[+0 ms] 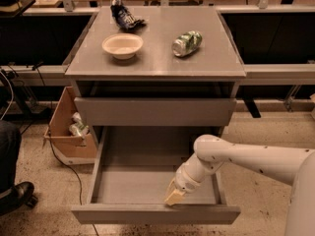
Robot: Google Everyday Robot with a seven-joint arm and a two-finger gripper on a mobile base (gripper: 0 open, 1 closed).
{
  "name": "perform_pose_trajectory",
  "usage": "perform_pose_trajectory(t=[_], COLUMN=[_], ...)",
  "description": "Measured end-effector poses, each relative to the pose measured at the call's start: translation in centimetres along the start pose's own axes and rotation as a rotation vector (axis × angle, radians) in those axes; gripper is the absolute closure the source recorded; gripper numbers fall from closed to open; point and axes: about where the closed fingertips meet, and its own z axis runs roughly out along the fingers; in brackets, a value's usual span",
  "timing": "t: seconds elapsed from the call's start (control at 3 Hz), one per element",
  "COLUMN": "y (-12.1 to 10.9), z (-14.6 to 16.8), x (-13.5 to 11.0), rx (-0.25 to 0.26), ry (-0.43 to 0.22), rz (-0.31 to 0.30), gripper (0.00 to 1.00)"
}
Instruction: Open middle drawer
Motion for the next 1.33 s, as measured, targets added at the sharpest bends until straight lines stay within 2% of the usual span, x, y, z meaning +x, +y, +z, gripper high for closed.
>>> perform_pose_trajectory(t=[0.33,0.67,1.0,1.33], y=[-0.7,-1.5,-2.6,-3.8], z=[-1.1,-0.8,0.8,2.1], x=[0.2,1.2,2.3,2.5], rx=[0.016,0.034,0.052,0.047], ry=[-0.013,-0.060,-0.126,-0.159], rz=[0.013,0.036,0.063,0.092], gripper=[1.00,1.00,1.00,1.00])
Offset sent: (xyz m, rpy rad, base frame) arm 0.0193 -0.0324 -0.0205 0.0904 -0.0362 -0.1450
